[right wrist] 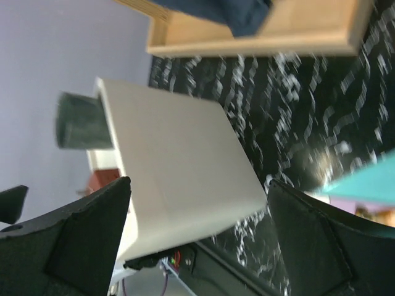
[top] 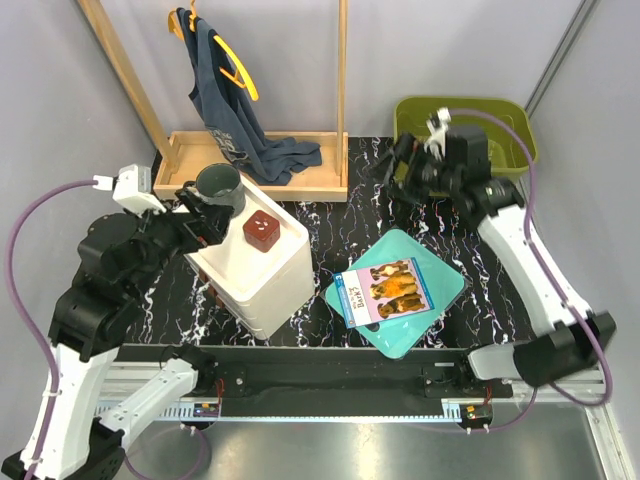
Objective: Remove the tank top from the hanger
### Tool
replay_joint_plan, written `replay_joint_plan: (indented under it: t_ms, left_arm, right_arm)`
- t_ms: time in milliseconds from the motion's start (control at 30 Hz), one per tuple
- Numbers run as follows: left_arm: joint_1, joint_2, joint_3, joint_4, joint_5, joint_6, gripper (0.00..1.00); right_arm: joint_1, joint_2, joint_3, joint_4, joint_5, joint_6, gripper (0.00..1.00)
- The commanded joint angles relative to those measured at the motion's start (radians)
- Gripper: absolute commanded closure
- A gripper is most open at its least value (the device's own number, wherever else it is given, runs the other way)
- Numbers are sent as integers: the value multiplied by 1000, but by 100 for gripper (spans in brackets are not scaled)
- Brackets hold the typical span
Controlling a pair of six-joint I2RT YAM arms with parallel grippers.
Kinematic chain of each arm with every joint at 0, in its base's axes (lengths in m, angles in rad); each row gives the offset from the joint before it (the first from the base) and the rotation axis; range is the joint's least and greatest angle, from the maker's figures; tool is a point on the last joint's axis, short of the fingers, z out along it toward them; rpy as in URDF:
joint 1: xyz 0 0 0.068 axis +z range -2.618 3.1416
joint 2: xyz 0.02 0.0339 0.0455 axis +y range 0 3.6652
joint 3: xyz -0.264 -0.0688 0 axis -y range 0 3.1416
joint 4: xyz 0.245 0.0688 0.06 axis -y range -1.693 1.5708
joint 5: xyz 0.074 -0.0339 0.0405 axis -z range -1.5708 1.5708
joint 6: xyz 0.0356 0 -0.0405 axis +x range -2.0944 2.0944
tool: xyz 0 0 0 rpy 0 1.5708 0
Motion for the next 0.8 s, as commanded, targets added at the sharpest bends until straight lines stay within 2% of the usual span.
replay_joint_plan:
  t_ms: [0,167,300,400,467,633,700,767]
  left_arm:
    - [-1,25,83,-10,-78,51,1]
    - [-1,67,123,-21,-138,3,1]
    - [6,204,244,-10,-186,-12,3]
    - [75,405,393,-13,-128,-49,6]
    - [138,476,500,-1,-60,-109,9]
    - [207,723,755,72,44,-132,11]
    - [230,781,785,160,104,-137,12]
    - [235,803,777,261,100,-140,12]
  right_arm:
    - [40,195,309,34,-38,-100,0]
    - [104,404,684,0,-34,-109,0]
    - [110,469,744,-54,-58,-66,0]
    - [112,406,656,-106,-43,-100,0]
    - [112,318,532,-121,-11,-129,0]
    - [113,141,244,-192,40,-161,0]
    - [113,52,173,-216,52,-153,0]
    - [112,-31,92,-248,54,-146,0]
